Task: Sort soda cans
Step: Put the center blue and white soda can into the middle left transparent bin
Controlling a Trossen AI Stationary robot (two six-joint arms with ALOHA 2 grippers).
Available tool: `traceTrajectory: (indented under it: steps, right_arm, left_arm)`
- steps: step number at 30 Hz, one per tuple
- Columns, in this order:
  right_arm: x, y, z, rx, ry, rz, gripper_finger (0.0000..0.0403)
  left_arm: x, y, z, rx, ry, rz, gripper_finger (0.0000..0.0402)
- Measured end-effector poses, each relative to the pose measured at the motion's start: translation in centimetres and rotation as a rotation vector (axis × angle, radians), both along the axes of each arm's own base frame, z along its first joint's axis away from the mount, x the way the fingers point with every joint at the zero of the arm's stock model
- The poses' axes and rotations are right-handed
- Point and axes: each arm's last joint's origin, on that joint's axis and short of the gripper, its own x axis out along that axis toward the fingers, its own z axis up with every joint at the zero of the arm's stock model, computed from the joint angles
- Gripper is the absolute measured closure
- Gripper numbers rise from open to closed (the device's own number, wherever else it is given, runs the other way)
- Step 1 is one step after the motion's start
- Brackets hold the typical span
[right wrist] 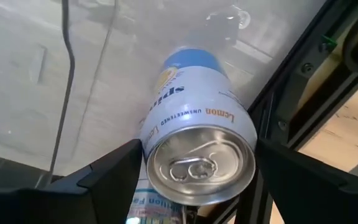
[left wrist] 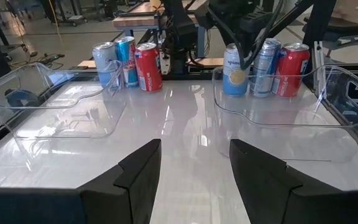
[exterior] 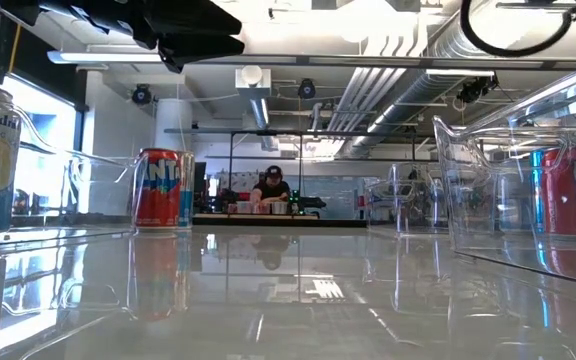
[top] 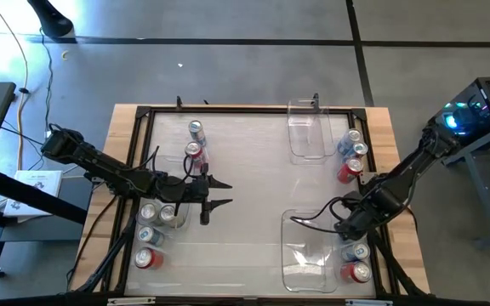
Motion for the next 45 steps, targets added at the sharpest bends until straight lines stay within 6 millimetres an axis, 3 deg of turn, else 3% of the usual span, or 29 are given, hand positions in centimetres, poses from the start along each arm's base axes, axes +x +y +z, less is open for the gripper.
traceTrajectory:
  steps: [11, 23, 37, 45]
  right_arm:
    - [0.0, 0.0, -0.9, 0.009, -0.022, 0.087, 0.0098]
    - [-0.1, -0.1, -1.0, -0.005, -0.023, 0.097, 0.0142]
    - [-0.6, -1.9, 3.2, -0.189, 0.031, 0.070, 0.0146]
    - [1.1, -3.9, 6.1, -0.257, -0.101, 0.051, 0.0146]
  left_arm:
    - [0.0, 0.0, 0.0, 0.000, 0.000, 0.000, 0.0218]
    - [0.0, 0.0, 0.0, 0.000, 0.000, -0.001, 0.0218]
    - [0.0, 0.0, 0.0, 0.000, -0.002, 0.001, 0.0218]
    - [0.1, 0.2, 0.1, 0.008, -0.008, 0.005, 0.0218]
